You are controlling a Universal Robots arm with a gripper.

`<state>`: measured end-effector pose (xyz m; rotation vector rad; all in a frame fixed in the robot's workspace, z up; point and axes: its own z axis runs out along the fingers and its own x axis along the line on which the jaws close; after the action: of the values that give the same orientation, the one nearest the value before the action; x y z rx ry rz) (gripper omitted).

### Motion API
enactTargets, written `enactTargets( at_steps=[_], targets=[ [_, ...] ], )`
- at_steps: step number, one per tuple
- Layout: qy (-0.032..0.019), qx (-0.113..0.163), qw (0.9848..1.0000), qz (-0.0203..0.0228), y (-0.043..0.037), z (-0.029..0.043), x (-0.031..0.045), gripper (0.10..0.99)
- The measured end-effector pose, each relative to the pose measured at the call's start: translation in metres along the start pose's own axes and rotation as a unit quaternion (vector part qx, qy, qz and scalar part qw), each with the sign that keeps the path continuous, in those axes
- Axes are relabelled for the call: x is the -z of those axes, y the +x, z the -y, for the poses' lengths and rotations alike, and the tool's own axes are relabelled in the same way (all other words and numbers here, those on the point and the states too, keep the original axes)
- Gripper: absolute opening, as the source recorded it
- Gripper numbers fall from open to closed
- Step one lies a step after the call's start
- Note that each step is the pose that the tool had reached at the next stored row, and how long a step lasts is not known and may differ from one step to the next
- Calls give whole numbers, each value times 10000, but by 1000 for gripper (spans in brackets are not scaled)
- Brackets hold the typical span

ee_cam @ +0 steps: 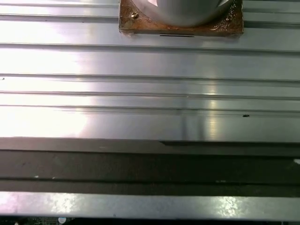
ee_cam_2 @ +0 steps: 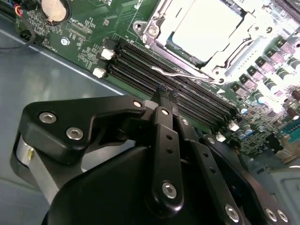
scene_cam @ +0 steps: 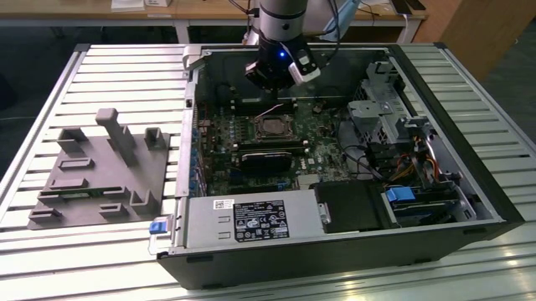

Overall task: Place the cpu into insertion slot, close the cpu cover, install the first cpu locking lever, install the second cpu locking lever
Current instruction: 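Install the first cpu locking lever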

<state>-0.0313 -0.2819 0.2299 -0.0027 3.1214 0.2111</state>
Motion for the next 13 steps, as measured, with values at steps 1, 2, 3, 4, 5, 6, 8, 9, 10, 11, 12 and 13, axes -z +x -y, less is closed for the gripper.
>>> enactTargets(
  at_steps=[1,2,3,4,5,6,8,9,10,11,12,13],
  targets=[
    [0,0,10000,0,6,9,2,106],
    [0,-1,10000,0,33,84,12,106],
    [0,0,10000,0,33,100,13,106],
    [-1,-1,10000,1,30,109,12,106],
    [-1,0,10000,1,27,110,12,106],
    [0,0,10000,0,22,111,11,106],
    [0,0,10000,0,7,113,10,106],
    [0,0,10000,-1,-4,114,8,106],
    [0,0,10000,0,-8,115,6,106],
    [0,-1,10000,0,-8,116,5,106],
    [0,-1,10000,0,-8,116,3,106],
    [0,-1,10000,0,-8,117,1,106]
  ],
)
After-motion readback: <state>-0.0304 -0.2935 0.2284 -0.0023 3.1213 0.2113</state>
